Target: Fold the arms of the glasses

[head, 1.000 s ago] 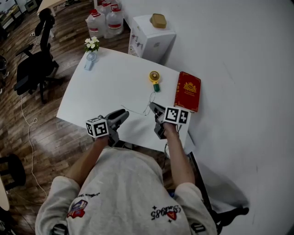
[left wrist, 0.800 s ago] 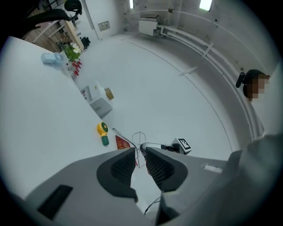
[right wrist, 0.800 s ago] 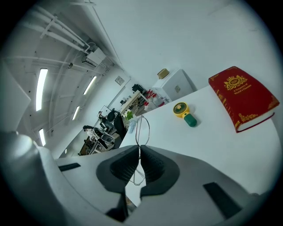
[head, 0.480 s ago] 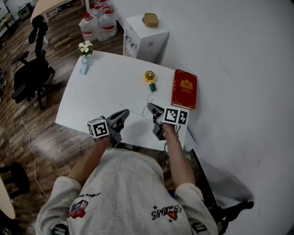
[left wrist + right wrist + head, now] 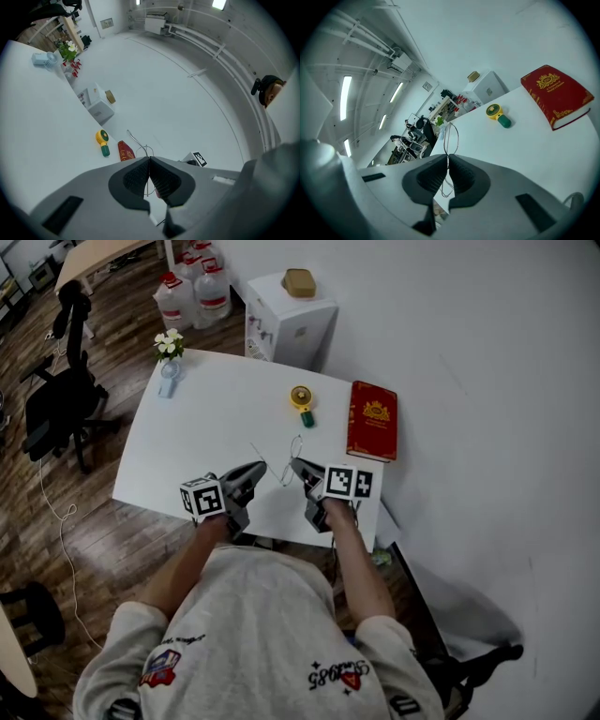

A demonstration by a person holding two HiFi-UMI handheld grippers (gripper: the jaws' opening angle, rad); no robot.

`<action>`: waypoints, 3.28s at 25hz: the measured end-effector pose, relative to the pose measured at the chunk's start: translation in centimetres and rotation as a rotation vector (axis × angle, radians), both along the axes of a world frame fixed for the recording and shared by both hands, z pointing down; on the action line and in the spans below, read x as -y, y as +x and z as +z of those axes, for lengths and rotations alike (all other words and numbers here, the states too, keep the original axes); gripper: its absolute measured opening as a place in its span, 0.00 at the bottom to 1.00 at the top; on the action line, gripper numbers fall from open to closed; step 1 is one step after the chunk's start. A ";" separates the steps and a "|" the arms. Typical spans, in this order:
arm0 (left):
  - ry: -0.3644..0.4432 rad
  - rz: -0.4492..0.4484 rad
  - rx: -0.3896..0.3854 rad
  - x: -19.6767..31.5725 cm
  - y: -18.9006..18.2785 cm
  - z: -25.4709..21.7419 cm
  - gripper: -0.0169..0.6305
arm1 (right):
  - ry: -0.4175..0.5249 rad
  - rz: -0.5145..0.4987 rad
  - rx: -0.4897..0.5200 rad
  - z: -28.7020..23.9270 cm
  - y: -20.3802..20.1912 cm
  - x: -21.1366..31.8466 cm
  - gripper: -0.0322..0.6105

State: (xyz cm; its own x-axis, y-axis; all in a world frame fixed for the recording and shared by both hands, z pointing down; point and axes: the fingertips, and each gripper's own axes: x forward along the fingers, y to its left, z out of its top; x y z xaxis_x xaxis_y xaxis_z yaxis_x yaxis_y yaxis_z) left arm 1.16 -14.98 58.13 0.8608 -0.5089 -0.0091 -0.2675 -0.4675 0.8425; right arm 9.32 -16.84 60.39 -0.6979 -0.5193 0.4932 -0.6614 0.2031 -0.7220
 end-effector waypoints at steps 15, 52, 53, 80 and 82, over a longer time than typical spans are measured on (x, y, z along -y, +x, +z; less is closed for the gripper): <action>-0.005 0.056 0.077 0.1 2.4 0.7 0.03 | -0.009 -0.022 0.006 0.1 -1.4 -1.2 0.08; 0.406 -0.167 0.669 3.6 -5.9 -2.4 0.03 | 0.089 0.028 -0.018 -1.1 1.0 0.3 0.08; 0.424 -0.185 0.699 3.9 -6.5 -2.7 0.03 | 0.101 0.028 -0.029 -1.2 1.1 0.5 0.08; 0.380 -0.235 0.755 4.6 -8.0 -1.2 0.03 | 0.192 0.028 -0.144 -2.1 2.6 1.9 0.07; 0.376 -0.231 0.756 4.4 -8.0 -1.0 0.03 | 0.198 0.027 -0.144 -2.2 2.4 1.6 0.07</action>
State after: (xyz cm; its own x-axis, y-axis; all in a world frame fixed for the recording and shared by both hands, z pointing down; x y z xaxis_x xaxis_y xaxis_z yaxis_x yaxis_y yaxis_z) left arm -6.86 -19.36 57.16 0.5798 -0.7494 0.3196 -0.8144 -0.5439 0.2021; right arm 11.74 -18.42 58.22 -0.6121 -0.6334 0.4734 -0.7617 0.3117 -0.5680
